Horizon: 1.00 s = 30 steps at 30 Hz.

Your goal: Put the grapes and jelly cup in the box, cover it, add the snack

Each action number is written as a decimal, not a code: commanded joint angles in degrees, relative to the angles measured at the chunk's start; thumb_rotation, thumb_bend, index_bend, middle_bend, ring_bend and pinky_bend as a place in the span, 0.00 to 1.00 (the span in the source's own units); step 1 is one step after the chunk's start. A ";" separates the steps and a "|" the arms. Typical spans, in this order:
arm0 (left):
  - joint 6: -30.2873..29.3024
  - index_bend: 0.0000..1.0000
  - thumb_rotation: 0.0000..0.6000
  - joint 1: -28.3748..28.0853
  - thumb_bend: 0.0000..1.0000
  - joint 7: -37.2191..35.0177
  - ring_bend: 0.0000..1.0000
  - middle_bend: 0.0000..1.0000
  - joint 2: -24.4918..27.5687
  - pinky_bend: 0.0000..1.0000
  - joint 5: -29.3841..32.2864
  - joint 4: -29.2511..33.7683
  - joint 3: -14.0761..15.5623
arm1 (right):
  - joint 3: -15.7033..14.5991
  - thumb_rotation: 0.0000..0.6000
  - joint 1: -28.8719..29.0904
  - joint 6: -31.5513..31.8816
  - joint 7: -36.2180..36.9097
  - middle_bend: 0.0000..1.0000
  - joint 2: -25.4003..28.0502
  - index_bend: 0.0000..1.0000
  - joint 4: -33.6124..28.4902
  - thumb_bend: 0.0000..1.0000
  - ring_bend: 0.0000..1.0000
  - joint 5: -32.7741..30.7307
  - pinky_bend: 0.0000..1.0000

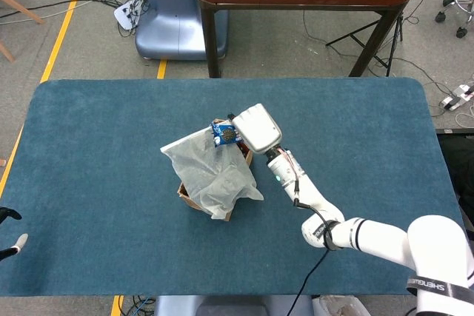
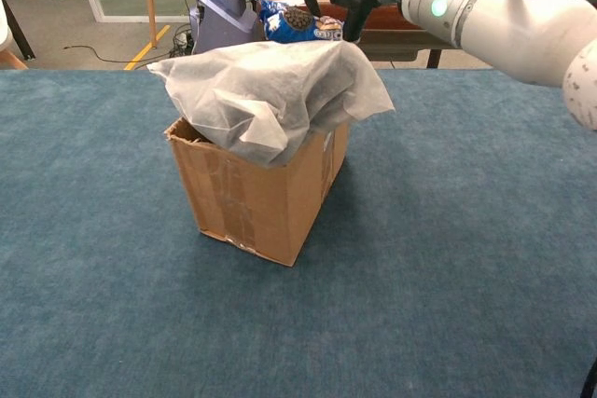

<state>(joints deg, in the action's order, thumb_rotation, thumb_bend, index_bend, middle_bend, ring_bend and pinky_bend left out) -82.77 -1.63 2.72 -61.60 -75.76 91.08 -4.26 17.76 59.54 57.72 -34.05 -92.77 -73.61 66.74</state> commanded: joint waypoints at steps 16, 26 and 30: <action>-0.14 0.44 1.00 0.05 0.23 0.30 0.31 0.38 -0.02 0.46 -0.14 0.17 0.08 | -1.81 1.00 -0.38 -2.59 6.09 0.99 -3.88 0.52 7.60 0.00 0.99 0.46 0.92; -0.06 0.44 1.00 0.02 0.22 0.47 0.31 0.38 -0.04 0.46 -0.16 0.13 0.14 | -0.17 1.00 -0.44 -0.12 10.29 0.99 -2.93 0.25 4.89 0.00 0.99 2.85 0.92; -0.14 0.44 1.00 0.04 0.22 0.54 0.31 0.38 -0.04 0.46 -0.23 0.19 0.15 | 0.33 1.00 -0.81 0.99 10.84 0.99 -1.70 0.24 2.83 0.00 0.99 3.50 0.92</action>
<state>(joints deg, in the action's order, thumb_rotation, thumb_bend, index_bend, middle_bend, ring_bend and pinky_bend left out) -82.92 -1.59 3.26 -61.64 -75.99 91.26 -4.10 17.87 58.89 58.36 -23.36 -94.94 -70.20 69.99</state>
